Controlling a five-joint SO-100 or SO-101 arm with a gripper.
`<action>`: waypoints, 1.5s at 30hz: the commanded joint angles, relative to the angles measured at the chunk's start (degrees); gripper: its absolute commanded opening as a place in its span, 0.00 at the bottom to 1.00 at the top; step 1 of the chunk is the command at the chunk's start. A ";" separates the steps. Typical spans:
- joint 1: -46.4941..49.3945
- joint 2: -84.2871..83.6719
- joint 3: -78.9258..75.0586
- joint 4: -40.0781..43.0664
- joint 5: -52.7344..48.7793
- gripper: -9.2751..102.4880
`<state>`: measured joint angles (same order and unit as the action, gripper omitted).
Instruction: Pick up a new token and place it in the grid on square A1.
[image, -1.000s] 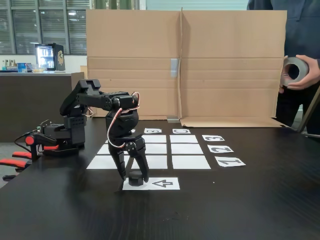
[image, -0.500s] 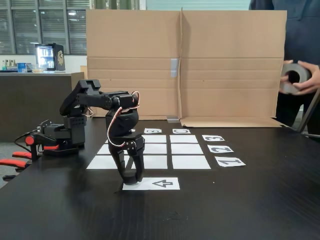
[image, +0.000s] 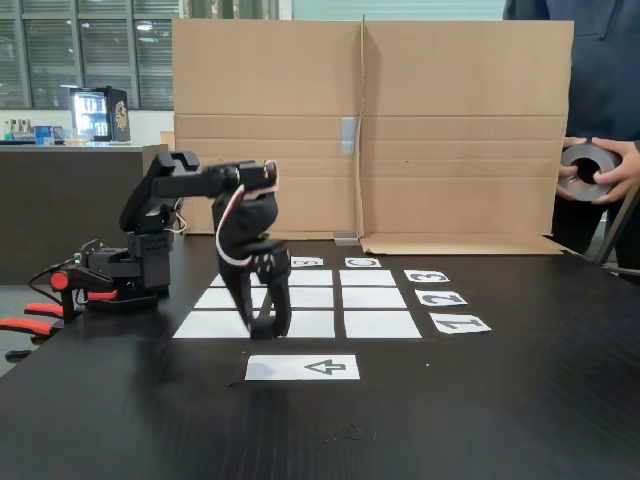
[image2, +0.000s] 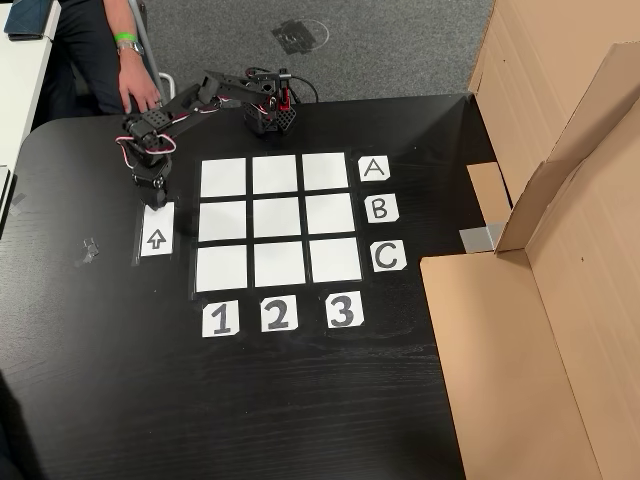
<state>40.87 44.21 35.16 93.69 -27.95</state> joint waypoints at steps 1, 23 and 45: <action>-1.67 7.56 -2.46 2.37 0.53 0.09; -16.70 55.81 46.05 -1.58 2.72 0.09; -14.85 68.82 85.52 -19.16 -3.96 0.09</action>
<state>24.87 111.27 119.00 76.29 -31.29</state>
